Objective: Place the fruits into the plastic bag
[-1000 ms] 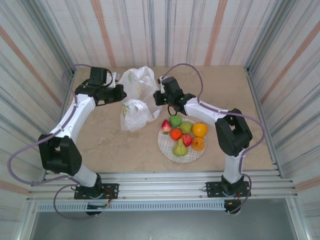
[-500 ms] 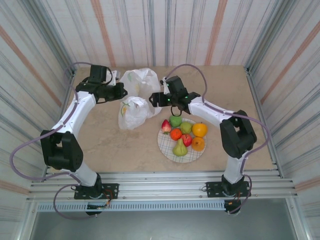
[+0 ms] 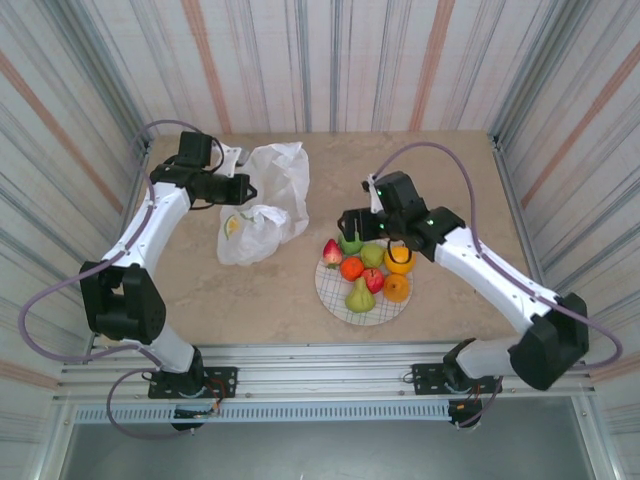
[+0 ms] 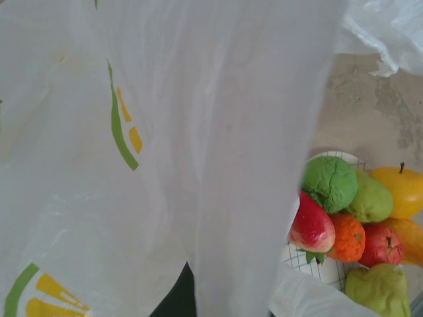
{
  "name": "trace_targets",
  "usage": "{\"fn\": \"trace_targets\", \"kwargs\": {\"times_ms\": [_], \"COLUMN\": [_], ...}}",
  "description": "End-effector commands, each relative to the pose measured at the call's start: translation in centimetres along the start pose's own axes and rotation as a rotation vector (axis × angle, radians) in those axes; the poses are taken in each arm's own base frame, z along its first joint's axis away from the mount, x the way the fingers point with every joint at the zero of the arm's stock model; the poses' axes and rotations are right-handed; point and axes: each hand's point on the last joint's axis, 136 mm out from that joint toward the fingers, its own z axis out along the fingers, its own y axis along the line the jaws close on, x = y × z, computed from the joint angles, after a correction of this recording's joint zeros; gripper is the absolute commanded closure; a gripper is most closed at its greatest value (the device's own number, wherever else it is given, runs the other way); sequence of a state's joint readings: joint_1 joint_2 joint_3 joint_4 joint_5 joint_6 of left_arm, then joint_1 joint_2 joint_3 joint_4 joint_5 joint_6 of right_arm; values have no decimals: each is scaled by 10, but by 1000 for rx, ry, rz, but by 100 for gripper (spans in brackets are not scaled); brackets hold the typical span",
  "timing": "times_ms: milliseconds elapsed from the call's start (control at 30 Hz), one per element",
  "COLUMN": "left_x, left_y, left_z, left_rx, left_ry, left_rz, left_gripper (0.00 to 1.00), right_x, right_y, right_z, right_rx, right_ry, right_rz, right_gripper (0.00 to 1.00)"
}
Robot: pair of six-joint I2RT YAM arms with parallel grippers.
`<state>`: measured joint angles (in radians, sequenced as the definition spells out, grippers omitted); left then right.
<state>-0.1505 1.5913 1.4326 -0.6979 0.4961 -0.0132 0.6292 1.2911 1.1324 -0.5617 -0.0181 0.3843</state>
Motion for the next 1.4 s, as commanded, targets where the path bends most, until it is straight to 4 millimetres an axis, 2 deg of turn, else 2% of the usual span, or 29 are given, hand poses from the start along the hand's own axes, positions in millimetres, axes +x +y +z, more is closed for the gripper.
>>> {"fn": "trace_targets", "kwargs": {"times_ms": [0,100,300,433,600,867,1033,1367], "left_x": [2,4,6,5,4,2,1,0], "left_y": [-15,-16,-20,-19,-21,-24,-26,-27], "left_z": [-17,-17,-14,-14,-15,-18,-19,-19], "left_rx": [39,50,81,76,79,93,105,111], "left_ry": [7,13,19,11,1,-16,-23,-25], "left_rz": [96,107,83,72,65,62,57,57], "left_gripper": [100,100,100,100,100,100,100,100], "right_x": [57,78,120,145,165,180,180,182], "right_y": [-21,-3,28,25,17,10,2,-9], "right_z": [-20,-24,-16,-16,-13,11,26,55], "right_rx": [120,82,93,186,304,362,389,393], "right_ry": [166,213,285,309,318,337,330,343], "right_rz": [-24,-32,-56,0,77,126,147,164], "right_gripper": [2,5,13,12,8,3,1,5]}}
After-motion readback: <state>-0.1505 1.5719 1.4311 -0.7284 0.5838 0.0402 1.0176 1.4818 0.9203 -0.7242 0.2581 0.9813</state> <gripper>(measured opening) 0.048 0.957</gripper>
